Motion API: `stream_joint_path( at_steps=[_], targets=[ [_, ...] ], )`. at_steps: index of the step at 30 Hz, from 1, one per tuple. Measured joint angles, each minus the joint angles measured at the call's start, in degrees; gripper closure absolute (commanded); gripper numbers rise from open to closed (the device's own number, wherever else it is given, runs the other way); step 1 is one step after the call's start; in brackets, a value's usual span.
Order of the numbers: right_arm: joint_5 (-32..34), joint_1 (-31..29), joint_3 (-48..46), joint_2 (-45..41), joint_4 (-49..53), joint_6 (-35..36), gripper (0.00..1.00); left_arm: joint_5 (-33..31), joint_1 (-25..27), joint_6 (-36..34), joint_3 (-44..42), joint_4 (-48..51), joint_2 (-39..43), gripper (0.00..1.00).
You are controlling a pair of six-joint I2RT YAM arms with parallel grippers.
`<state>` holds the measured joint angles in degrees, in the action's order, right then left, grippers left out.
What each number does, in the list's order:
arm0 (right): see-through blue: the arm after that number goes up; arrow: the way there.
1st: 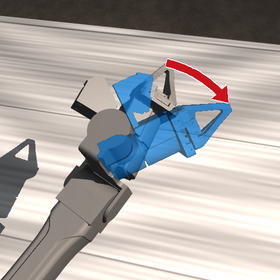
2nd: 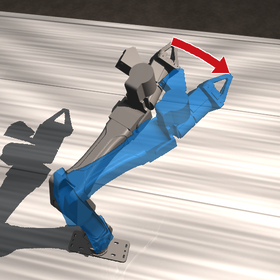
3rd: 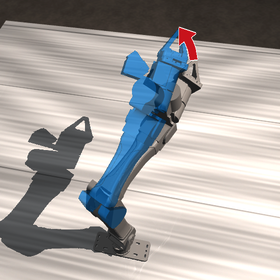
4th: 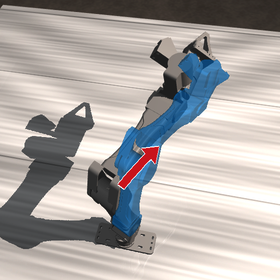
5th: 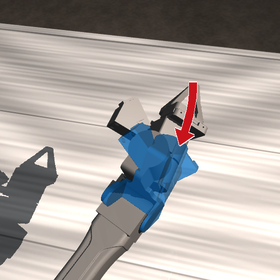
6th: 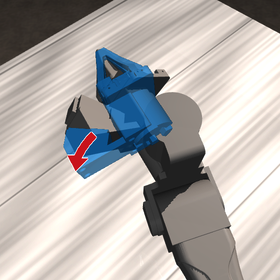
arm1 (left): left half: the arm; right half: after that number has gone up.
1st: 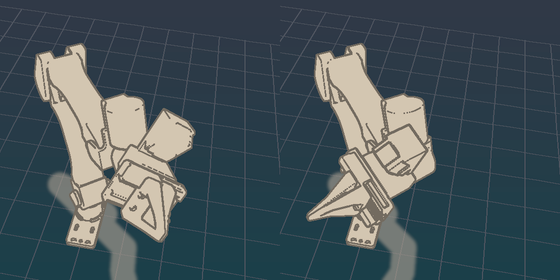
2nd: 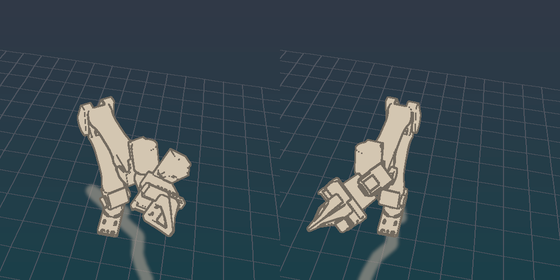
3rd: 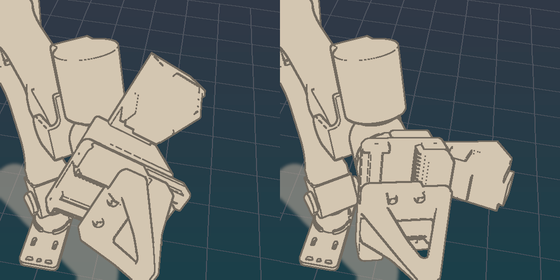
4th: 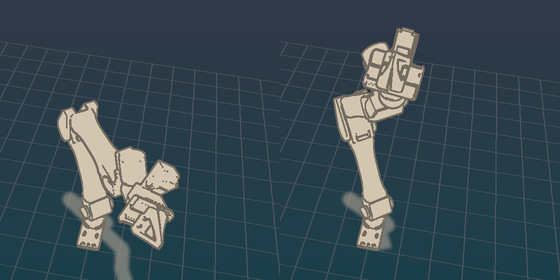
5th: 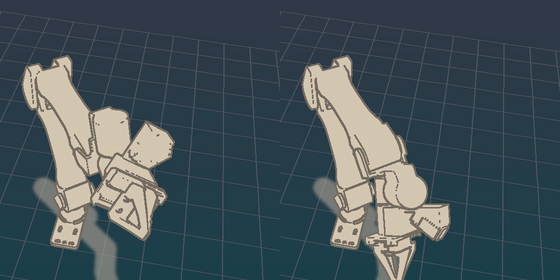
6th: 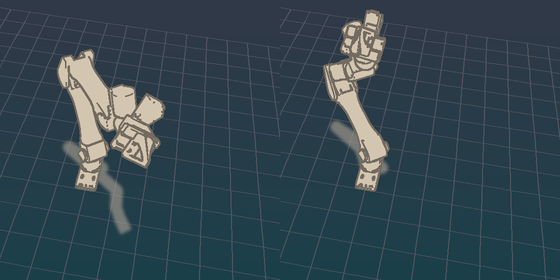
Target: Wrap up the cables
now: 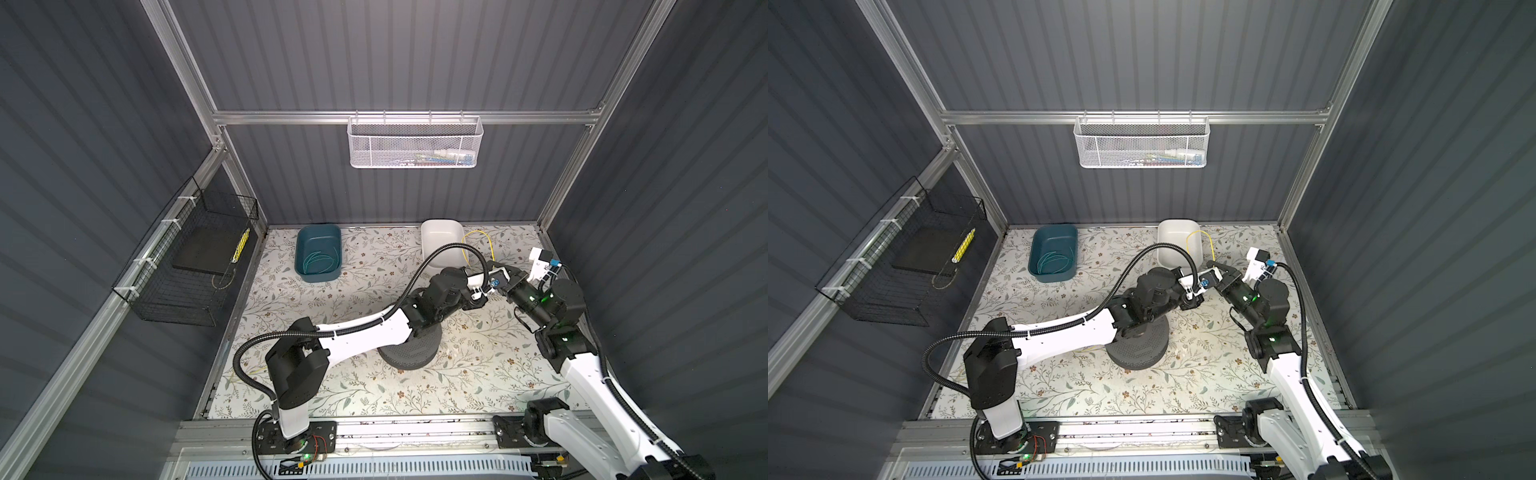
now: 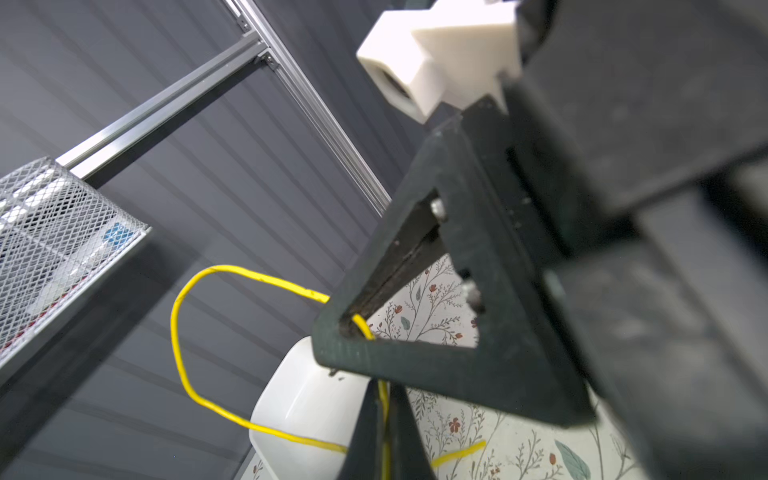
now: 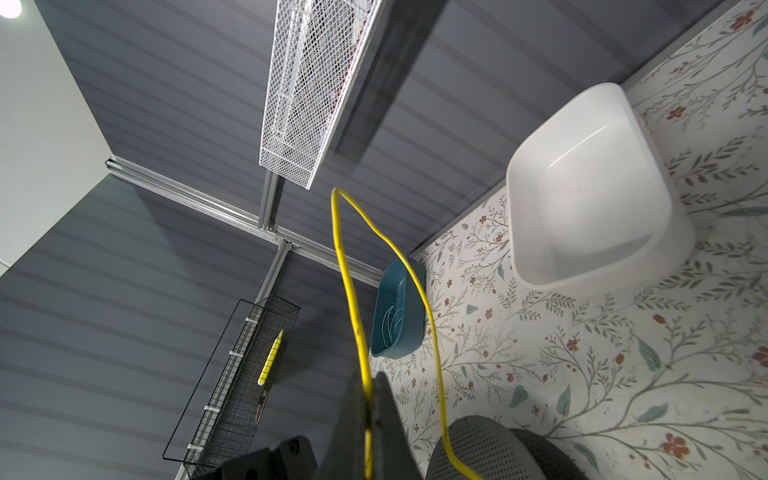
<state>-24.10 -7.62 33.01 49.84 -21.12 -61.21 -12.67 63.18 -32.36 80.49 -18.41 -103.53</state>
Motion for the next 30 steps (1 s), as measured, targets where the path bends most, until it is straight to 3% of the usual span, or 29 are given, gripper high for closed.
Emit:
stream_joint_path(
  at_steps=[2,3,4,5,6,11,20,26,30],
  targets=[
    [-0.04,-0.11,-0.22,0.09,0.44,0.00,1.00,-0.02,0.00,0.04,-0.94,-0.94,0.02,1.00],
    [-0.07,-0.17,-0.24,0.09,0.74,0.02,0.95,-0.04,0.00,0.07,-1.29,-1.22,0.02,1.00],
    [-0.04,-0.26,-0.24,0.09,1.03,0.02,0.83,-0.04,0.00,0.13,-1.51,-1.51,0.02,1.00],
    [-0.04,-0.26,-0.24,0.11,1.27,-0.11,0.66,-0.02,0.00,0.24,-1.73,-1.70,0.02,1.00],
    [0.00,-0.26,-0.17,0.04,1.60,0.07,0.60,-0.17,0.00,0.24,-2.08,-1.81,0.09,1.00],
    [1.77,0.76,1.53,-3.23,6.49,1.77,0.46,0.17,-0.68,1.86,-5.22,-2.08,0.55,1.00],
    [1.79,6.84,2.45,-8.66,10.84,-0.17,0.45,6.60,-6.05,10.95,-11.85,-4.42,6.99,1.00],
    [-1.36,6.12,-5.99,-7.04,4.90,-11.21,0.43,10.60,-9.22,14.23,-14.45,-10.73,10.08,1.00],
    [-1.42,1.77,-11.58,-3.32,-1.55,-20.46,0.39,11.04,-9.03,14.91,-16.63,-16.37,9.92,1.00]
  ],
)
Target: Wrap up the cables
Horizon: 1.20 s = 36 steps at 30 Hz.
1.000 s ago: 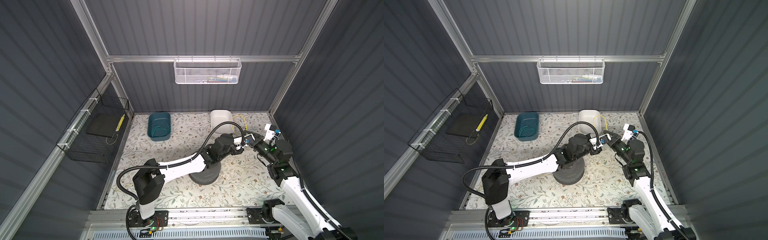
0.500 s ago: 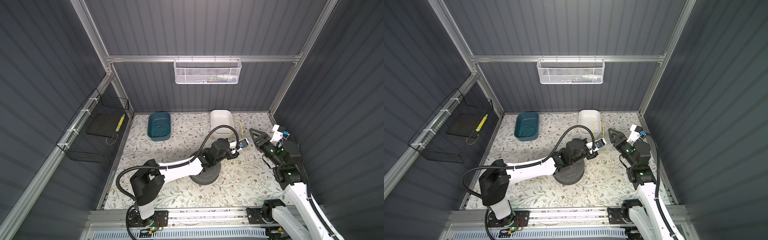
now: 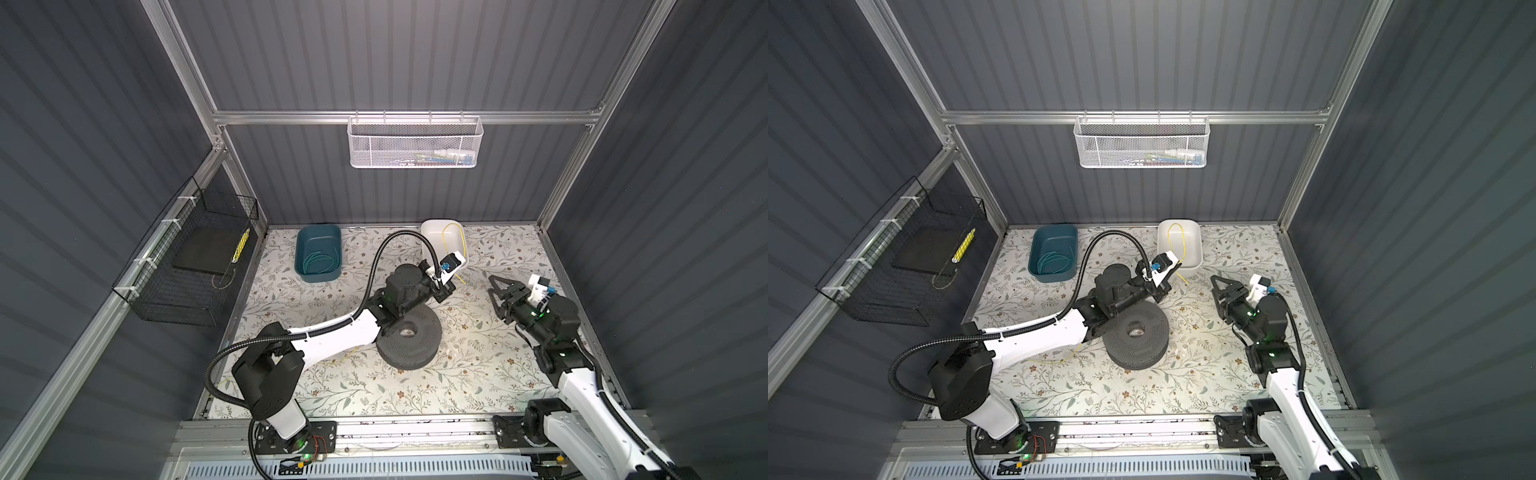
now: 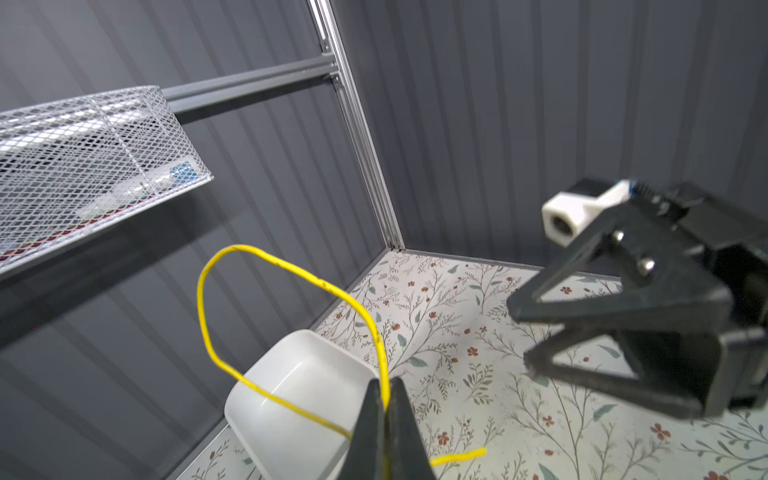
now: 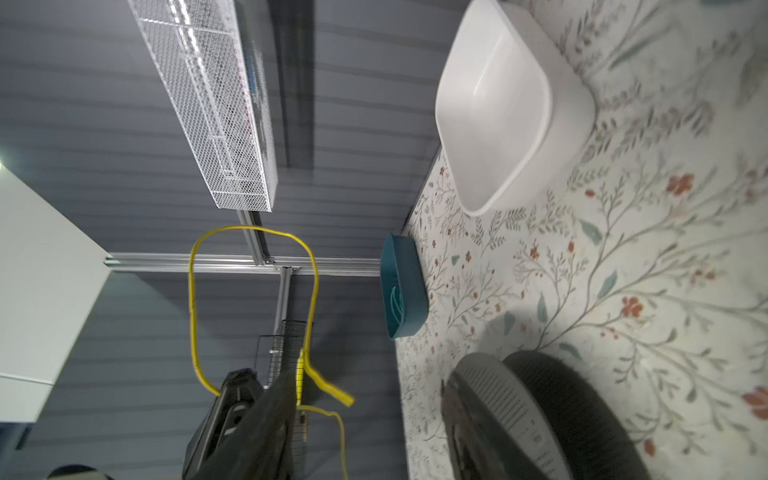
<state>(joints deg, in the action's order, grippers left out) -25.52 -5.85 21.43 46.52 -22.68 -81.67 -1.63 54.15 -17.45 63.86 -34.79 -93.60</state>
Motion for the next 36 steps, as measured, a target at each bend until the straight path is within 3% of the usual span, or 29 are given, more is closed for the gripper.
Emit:
stream_joint_path(
  at_steps=[9,21,28,34,36],
  targets=[
    [4.04,-7.91,-3.02,11.04,-19.91,-16.87,0.37,-0.09,0.17,1.62,-0.22,-7.48,-3.91,1.00],
    [12.52,-14.16,0.37,13.77,-23.63,-24.26,0.44,-0.31,0.28,2.19,-0.24,-12.33,-5.33,1.00],
    [15.72,-16.65,3.85,18.78,-25.38,-26.29,0.66,-0.33,0.66,2.16,-0.24,-13.18,-5.44,1.00],
    [17.99,-17.59,4.74,22.58,-26.97,-27.56,0.96,-0.37,0.70,2.16,-0.59,-14.03,-5.44,1.00],
    [18.58,-17.64,4.79,22.95,-27.43,-27.74,1.00,-0.48,0.83,2.14,-0.79,-14.10,-5.44,1.00]
  ],
)
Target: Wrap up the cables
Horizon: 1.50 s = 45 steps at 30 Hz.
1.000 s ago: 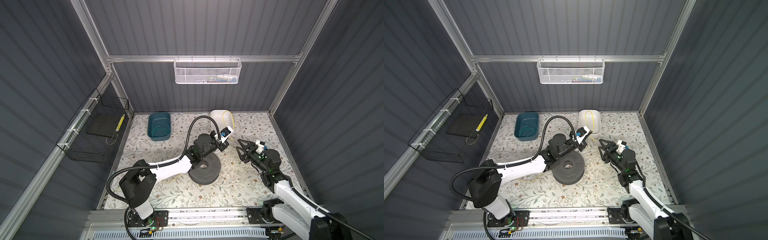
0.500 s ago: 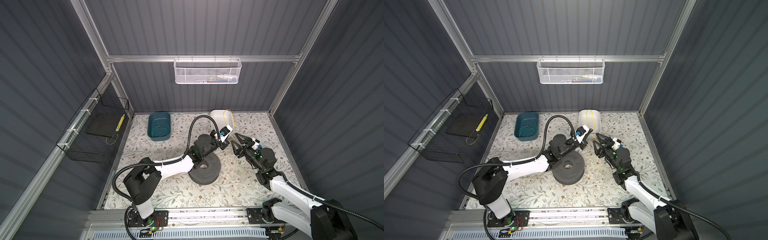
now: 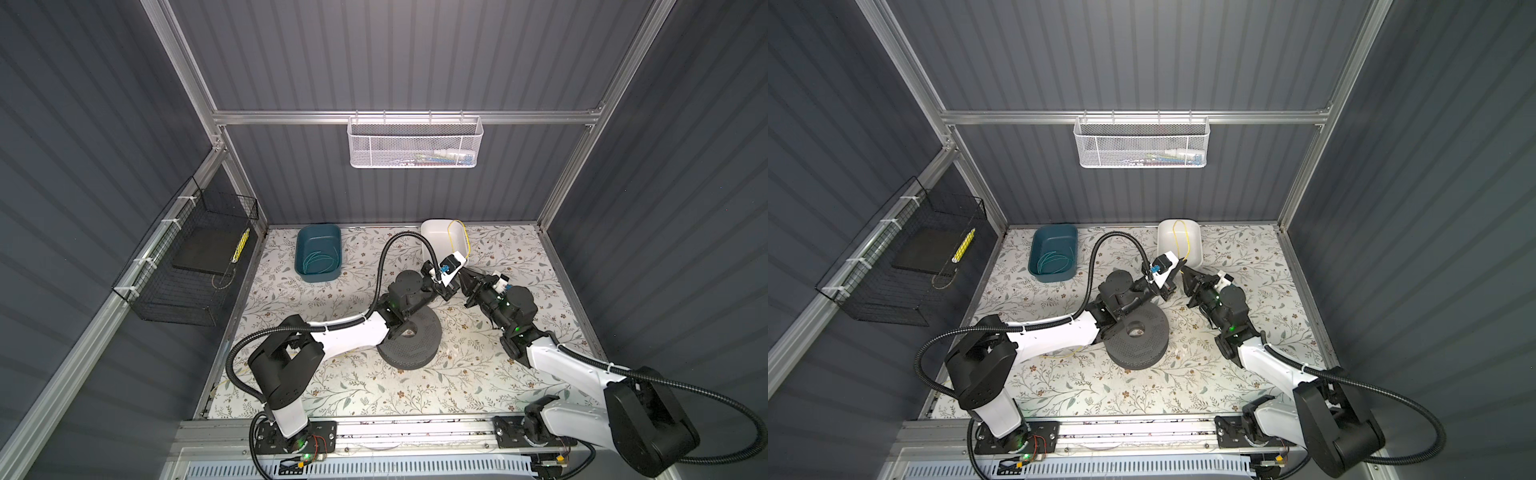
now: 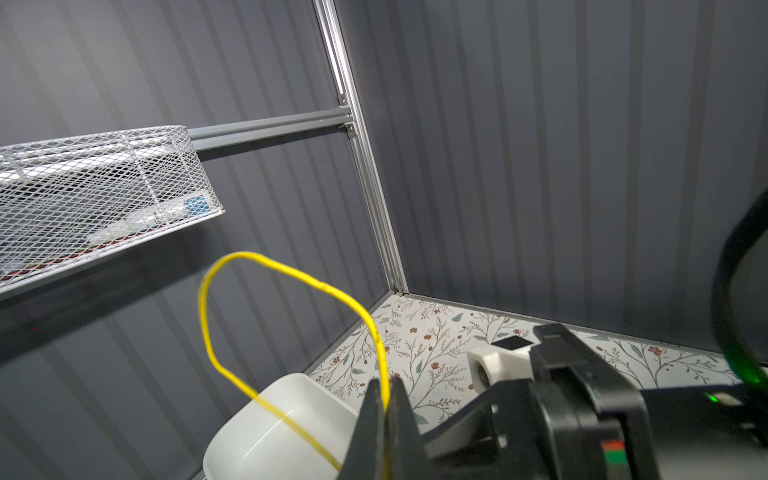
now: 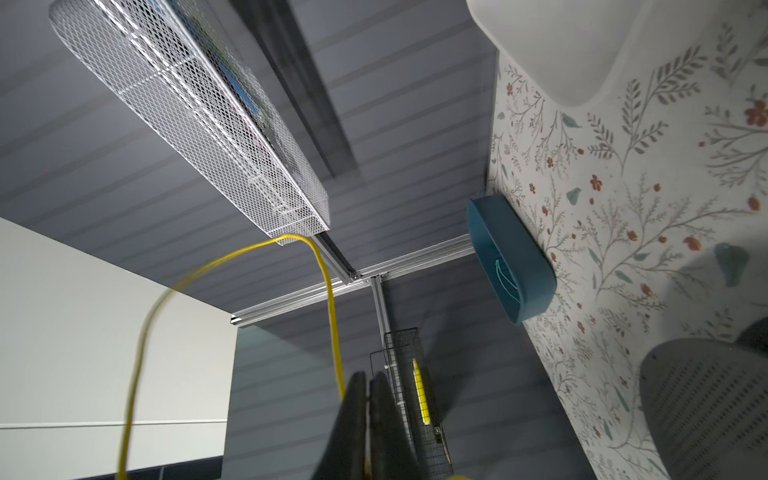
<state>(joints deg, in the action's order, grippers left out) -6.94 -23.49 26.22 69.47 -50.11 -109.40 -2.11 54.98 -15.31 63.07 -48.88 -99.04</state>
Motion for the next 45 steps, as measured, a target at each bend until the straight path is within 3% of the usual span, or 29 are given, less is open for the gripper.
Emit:
stream_joint_path(
  at_steps=[6,9,17,24,33,40,45],
  targets=[
    [1.14,1.09,0.00,0.28,-0.76,0.74,1.00,0.52,0.09,0.04,-1.27,0.00,0.09,1.00],
    [0.20,4.70,0.00,0.98,-0.83,2.05,1.00,2.38,0.09,0.35,-2.60,1.79,1.42,1.00],
    [-6.80,19.26,5.44,8.90,-1.79,5.95,1.00,11.87,0.11,0.94,-2.99,17.11,12.09,1.00],
    [-13.20,27.19,12.57,13.33,-3.43,7.96,1.00,12.68,0.11,-1.64,-5.33,32.72,18.75,1.00],
    [-18.69,34.42,16.04,9.49,-0.72,12.41,1.00,0.59,0.48,-7.32,-9.16,44.44,19.96,1.00],
    [-23.21,38.91,14.47,1.81,1.88,17.99,1.00,-13.73,0.70,-9.88,-12.09,37.31,18.71,1.00],
    [-25.42,40.94,13.90,-3.65,7.04,25.22,1.00,-17.03,1.01,-12.20,-12.48,34.84,16.81,1.00]
  ],
)
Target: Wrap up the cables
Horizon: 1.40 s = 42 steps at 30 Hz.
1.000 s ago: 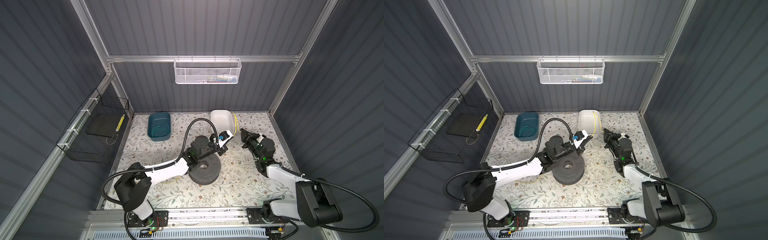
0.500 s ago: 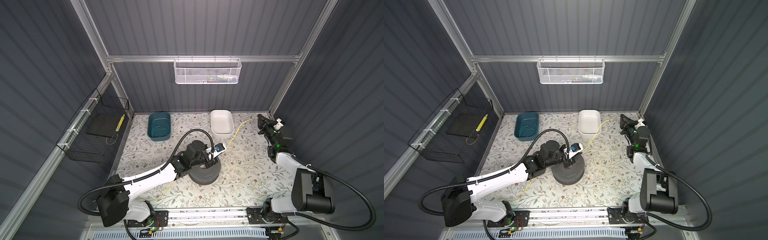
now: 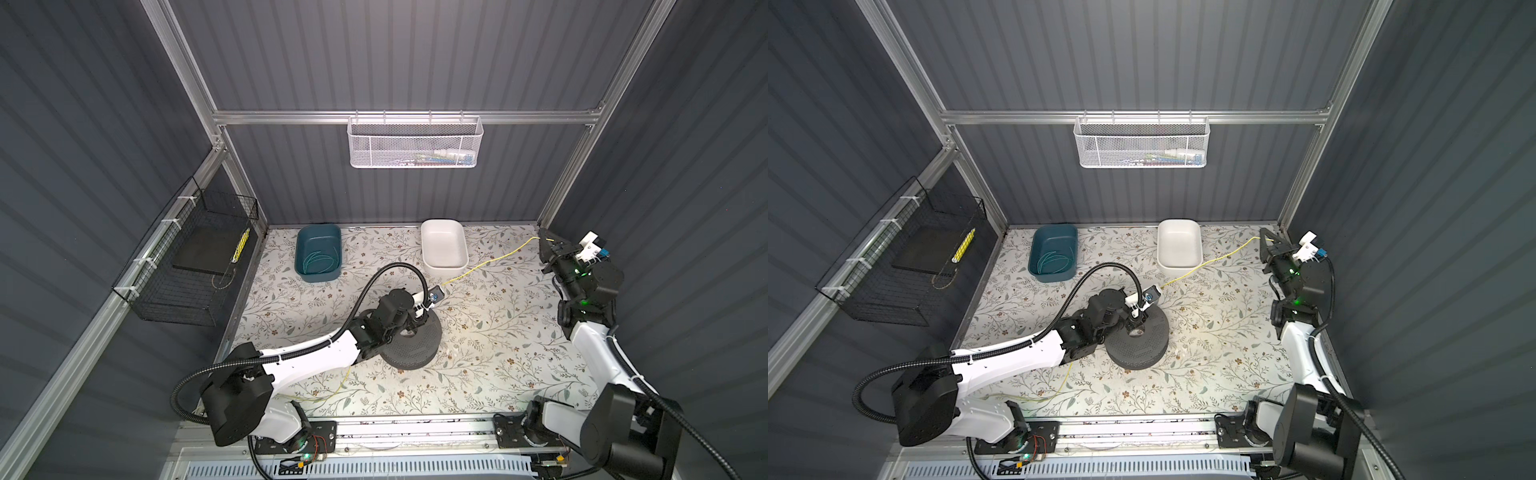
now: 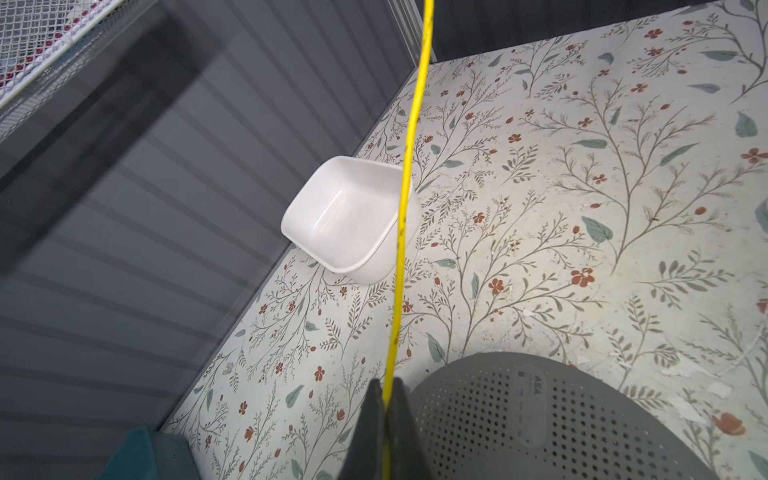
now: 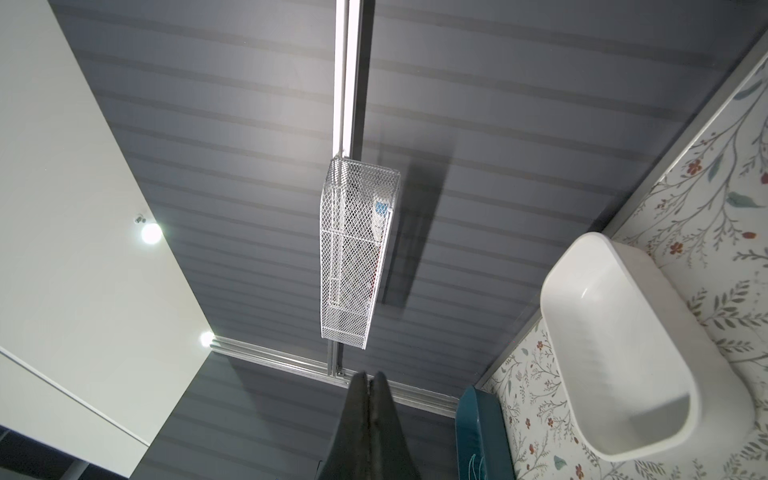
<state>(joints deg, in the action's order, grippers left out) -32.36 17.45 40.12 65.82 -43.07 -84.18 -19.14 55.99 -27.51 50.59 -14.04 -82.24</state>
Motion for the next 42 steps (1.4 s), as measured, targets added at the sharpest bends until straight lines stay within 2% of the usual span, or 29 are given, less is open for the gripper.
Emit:
stream_joint_path(
  at_steps=[5,11,23,26,27,29,31,35,42],
  targets=[
    [-1.99,2.56,0.39,-4.70,6.49,8.74,1.00,-0.37,0.35,-1.75,-0.22,-1.16,-0.13,1.00],
    [-4.70,3.74,2.80,-5.11,11.78,15.93,1.00,-0.33,0.35,-2.54,-0.83,-2.27,-0.13,1.00],
    [-10.10,7.19,5.33,-2.97,17.49,20.33,1.00,-0.39,0.76,-4.02,-0.81,-3.69,-1.70,1.00],
    [-11.45,7.41,5.40,-1.07,17.14,19.74,0.92,-0.42,0.76,-3.98,-0.63,-3.80,-2.99,1.00],
    [-12.00,7.43,5.49,-0.09,16.65,19.19,0.83,-0.42,0.76,-3.76,-0.24,-3.56,-3.56,1.00],
    [-11.08,8.22,5.84,1.46,15.39,18.23,0.58,-1.44,0.50,-3.02,0.61,-1.07,-4.57,1.00],
    [-9.90,9.68,5.99,1.40,15.02,17.59,0.45,-1.90,-0.13,-1.64,1.88,1.95,-6.19,1.00],
    [-8.55,10.23,6.01,-3.13,17.94,18.71,0.36,-1.81,-0.72,0.61,4.96,4.74,-9.01,1.00],
    [-8.20,8.61,4.63,-12.87,22.88,20.13,0.32,2.05,-0.74,2.80,8.02,3.37,-9.55,1.00]
  ],
)
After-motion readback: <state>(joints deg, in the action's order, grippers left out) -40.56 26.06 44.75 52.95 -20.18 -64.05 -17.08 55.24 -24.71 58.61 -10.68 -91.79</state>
